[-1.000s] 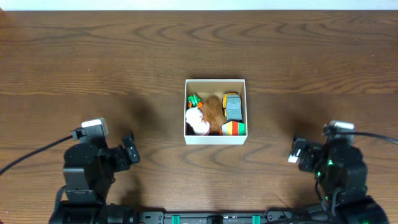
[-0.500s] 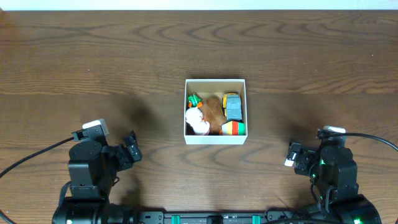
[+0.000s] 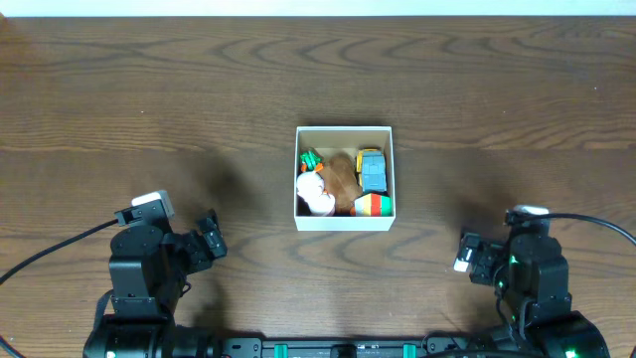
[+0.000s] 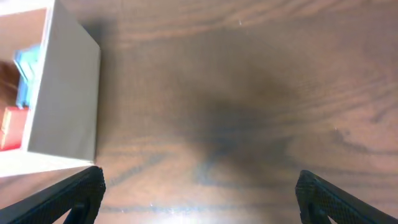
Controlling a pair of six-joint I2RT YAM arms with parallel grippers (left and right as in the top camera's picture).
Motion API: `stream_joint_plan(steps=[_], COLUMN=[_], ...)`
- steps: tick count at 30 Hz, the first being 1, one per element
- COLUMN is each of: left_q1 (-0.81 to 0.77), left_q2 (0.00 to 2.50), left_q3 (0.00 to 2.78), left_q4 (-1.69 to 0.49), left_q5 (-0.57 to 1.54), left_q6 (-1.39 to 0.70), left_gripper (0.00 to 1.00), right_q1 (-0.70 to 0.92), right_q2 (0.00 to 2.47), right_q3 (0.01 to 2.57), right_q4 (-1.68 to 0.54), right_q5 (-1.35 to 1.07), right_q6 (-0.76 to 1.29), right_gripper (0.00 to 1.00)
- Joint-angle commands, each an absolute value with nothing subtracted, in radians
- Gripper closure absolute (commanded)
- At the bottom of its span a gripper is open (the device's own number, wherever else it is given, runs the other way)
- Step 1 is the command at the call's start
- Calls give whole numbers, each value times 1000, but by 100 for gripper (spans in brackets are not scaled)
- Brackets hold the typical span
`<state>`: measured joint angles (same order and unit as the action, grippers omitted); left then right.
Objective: Pack container
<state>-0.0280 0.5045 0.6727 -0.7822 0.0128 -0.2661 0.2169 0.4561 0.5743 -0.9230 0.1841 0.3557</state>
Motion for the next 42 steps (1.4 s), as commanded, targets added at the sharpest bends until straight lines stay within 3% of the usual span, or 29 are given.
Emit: stream_joint_plan(steps=[1,5,12,16,28,34,42], left_q1=[-23,-23,-23,-23,-23,-23,-23], left_q2=[508,508,508,508,508,508,508], left_q3=[670,670,670,670,670,670,670], left_q4=[-784,-784,-784,-784,-784,-784,-784], left_q5=[14,14,14,14,14,14,14], left_q6=[-275,-275,-275,-275,-275,-275,-275], left_gripper=[2,2,2,2,2,2,2], right_q1=[210,208,207,178,118,120,133], right_q2=[449,416,170,46,6,5,5], right_q3=[575,569,452,348,17,6,6], right_q4=[-957,-893,-750,-674,-16,-24,-70], right_q5=[175,160,42,1,-102,-79,-78], right_q6=[366,340,96,84,-4,-112,-102], right_gripper=[1,1,1,1,1,1,1])
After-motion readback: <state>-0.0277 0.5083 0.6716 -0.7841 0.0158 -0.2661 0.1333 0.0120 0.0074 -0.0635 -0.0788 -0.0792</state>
